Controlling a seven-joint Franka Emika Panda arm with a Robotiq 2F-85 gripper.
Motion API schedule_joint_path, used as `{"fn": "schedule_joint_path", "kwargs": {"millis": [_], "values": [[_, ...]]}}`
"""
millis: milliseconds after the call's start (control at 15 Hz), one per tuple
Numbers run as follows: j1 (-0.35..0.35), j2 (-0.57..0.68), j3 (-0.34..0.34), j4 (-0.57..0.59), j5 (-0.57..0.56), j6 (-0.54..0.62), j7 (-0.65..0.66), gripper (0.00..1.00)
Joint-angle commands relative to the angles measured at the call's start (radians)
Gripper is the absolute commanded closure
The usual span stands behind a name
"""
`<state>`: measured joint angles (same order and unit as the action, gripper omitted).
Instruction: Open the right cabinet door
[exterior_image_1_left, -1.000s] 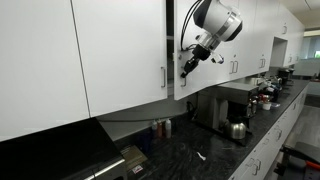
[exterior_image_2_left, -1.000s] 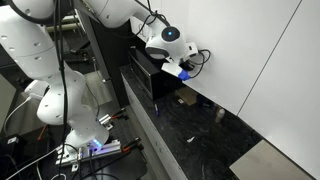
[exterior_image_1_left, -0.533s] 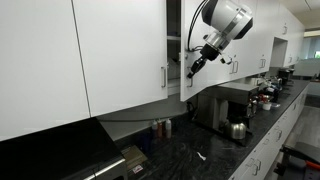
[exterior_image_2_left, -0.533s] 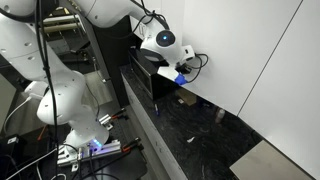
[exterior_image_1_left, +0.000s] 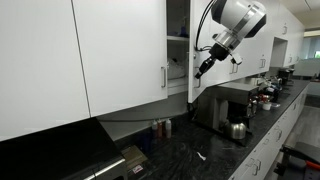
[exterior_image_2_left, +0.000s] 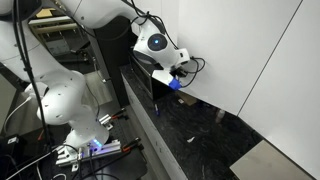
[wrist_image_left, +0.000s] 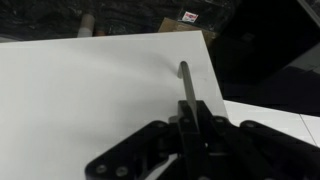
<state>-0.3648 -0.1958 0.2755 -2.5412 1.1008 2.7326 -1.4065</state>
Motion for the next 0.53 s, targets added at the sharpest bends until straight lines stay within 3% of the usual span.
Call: {"fn": "schedule_joint_path", "kwargs": {"millis": [0, 467], "values": [[-0.027, -0.067, -0.048, -0.034, 0.041, -0.089, 0.063, 0.97], [-0.031, -0.105, -0.075, -0.073, 0.031, -0.096, 0.063, 0.97]]}}
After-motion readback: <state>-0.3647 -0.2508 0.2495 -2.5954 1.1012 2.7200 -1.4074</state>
